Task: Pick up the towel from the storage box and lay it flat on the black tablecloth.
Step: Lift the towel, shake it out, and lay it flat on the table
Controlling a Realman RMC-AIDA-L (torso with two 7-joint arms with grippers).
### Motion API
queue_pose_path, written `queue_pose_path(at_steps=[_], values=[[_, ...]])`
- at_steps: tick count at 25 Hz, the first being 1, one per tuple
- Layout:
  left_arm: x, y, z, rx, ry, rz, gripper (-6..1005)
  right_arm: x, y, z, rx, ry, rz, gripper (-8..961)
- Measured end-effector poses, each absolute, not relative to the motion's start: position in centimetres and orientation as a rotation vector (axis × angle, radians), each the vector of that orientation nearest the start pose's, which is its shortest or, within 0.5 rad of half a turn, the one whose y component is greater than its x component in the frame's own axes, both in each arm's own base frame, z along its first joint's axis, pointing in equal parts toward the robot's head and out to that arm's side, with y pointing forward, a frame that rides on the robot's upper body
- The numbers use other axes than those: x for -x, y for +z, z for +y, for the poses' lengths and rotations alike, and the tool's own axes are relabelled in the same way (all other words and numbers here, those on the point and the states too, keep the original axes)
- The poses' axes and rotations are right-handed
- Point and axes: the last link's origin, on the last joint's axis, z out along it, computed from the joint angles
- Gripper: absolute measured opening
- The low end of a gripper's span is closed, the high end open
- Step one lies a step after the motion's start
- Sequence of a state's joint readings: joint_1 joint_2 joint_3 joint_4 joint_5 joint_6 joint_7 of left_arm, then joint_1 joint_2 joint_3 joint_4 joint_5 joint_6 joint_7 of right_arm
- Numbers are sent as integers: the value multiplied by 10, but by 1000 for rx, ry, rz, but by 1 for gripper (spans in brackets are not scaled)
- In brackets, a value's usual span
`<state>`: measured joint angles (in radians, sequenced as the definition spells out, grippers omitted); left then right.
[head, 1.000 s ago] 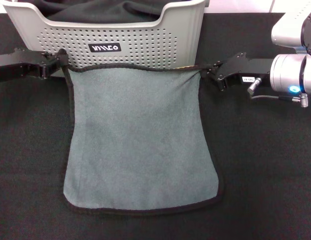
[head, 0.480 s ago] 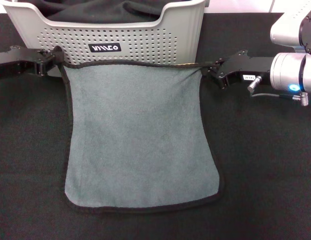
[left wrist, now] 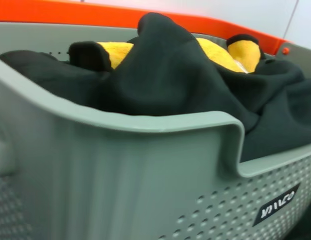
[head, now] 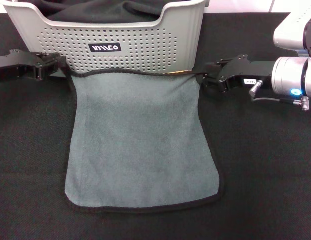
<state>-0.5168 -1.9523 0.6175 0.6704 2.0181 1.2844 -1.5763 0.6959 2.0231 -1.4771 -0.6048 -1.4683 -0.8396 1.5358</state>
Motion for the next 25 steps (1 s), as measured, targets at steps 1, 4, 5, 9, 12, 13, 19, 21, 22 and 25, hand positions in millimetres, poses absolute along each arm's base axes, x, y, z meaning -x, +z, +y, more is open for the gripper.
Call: queue_pose_path(at_steps=[1,4,5,9,12,13,19,21,22,25], values=[[320,75,370,2326,-481,-877,125,-195,-58,412,2583,449,577,205],[321,78,371,2310,-489,-884,180,-198,-56,410,2574,455,589,393],[321,79,371,2310,-490,-883,199,-199,-56,409,2571,457,591,512],[322,79,369,2311,-492,-887,273,-202,-52,404,2564,476,589,587],[322,78,365,2324,-499,-893,362,-204,-47,398,2565,502,593,644],[322,78,364,2333,-504,-894,398,-206,-45,394,2569,514,599,663],[318,83,350,2389,-554,-864,520,-212,-40,378,2605,559,630,793],[316,83,347,2399,-564,-855,530,-214,-34,381,2604,550,660,842],[315,83,347,2402,-567,-852,530,-214,-31,384,2605,542,680,867],[315,82,346,2402,-571,-857,529,-209,-26,392,2646,485,762,861]])
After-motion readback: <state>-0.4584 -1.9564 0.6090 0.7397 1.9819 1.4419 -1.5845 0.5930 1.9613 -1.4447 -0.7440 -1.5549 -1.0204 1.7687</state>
